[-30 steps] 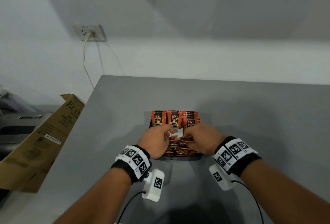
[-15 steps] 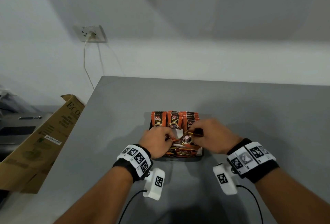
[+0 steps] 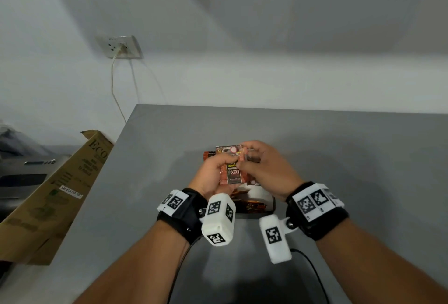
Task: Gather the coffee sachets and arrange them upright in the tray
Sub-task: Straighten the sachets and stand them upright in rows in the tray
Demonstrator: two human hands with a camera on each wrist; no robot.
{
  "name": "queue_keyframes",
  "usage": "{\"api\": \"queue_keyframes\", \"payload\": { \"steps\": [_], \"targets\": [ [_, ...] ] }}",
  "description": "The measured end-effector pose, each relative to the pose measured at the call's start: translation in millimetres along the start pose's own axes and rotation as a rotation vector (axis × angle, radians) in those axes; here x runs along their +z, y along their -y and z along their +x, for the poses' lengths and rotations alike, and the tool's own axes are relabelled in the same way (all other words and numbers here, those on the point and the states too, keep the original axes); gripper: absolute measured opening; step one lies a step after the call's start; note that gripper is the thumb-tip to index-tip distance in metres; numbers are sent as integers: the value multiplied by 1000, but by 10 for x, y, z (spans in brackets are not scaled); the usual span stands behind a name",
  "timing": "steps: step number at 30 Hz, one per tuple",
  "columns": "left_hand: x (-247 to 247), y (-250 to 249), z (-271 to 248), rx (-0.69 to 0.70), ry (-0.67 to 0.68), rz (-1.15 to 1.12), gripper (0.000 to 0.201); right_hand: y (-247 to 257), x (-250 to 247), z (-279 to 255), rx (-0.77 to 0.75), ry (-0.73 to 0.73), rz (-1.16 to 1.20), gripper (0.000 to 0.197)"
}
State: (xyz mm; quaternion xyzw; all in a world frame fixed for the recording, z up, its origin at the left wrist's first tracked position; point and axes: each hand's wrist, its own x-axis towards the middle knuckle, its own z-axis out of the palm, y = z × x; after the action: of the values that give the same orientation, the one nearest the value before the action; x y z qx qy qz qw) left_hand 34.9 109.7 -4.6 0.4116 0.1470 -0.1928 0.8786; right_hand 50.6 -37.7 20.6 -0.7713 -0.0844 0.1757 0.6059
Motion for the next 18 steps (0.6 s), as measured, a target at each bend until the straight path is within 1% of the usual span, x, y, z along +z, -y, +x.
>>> {"api": "queue_keyframes", "payload": {
  "steps": [1, 2, 3, 5, 6, 7, 8, 9, 11, 12, 13, 15, 16, 18],
  "targets": [
    [-3, -24, 2, -4, -9, 10, 27, 46, 18, 5, -26, -26, -203, 39],
    [-21, -43, 2, -3, -31, 37, 26, 81, 25, 2, -62, -49, -390, 51],
    [-36, -62, -6, -2, -40, 55, 28, 111, 23, 1, -110, -38, -501, 66],
    [-70, -84, -26, 19, -56, 102, 26, 164, 22, 9, -195, 83, -567, 92],
    [-80, -81, -41, 29, -67, 125, 24, 171, 34, 16, -238, 145, -606, 97],
    [-81, -78, -57, 30, -68, 131, 20, 165, 45, 29, -290, 175, -660, 96],
    [-82, -76, -70, 22, -51, 126, 16, 162, 53, 41, -339, 173, -701, 90],
    [-67, -73, -95, 10, -35, 112, 18, 184, 47, 43, -373, 157, -714, 82],
    [-57, -78, -121, -20, -40, 64, 25, 231, 18, 37, -374, 143, -671, 70],
    [-68, -86, -118, -17, -60, 42, 26, 232, 8, 30, -344, 150, -627, 69],
    [-64, -101, -128, -5, -77, 28, 29, 224, -2, 24, -292, 141, -558, 73],
    [-70, -117, -137, 40, -100, 41, 38, 168, -25, 29, -162, 75, -367, 80],
    [-74, -120, -140, 69, -96, 45, 42, 129, -29, 34, -112, 41, -268, 78],
    [-102, -116, -135, 104, -99, 37, 47, 48, -24, 43, -77, -25, -126, 66]
  ]
}}
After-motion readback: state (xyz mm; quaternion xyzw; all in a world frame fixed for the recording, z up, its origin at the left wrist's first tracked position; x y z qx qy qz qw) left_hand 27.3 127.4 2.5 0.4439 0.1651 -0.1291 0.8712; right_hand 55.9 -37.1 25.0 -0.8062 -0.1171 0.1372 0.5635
